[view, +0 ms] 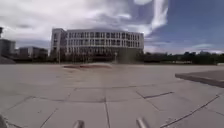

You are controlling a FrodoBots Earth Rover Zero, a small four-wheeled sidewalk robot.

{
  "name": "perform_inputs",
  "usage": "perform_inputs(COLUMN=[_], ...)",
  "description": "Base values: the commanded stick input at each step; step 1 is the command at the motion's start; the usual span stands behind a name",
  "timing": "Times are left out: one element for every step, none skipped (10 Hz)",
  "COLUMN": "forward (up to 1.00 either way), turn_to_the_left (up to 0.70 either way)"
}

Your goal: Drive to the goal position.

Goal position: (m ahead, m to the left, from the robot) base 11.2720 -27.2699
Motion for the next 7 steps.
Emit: perform_inputs(forward=[1.0, 1.0, 1.0, 1.0, 1.0, 1.0, 1.0], turn_to_the_left=[0.0, 0.0, 0.0, 0.0, 0.0, 0.0, 0.0])
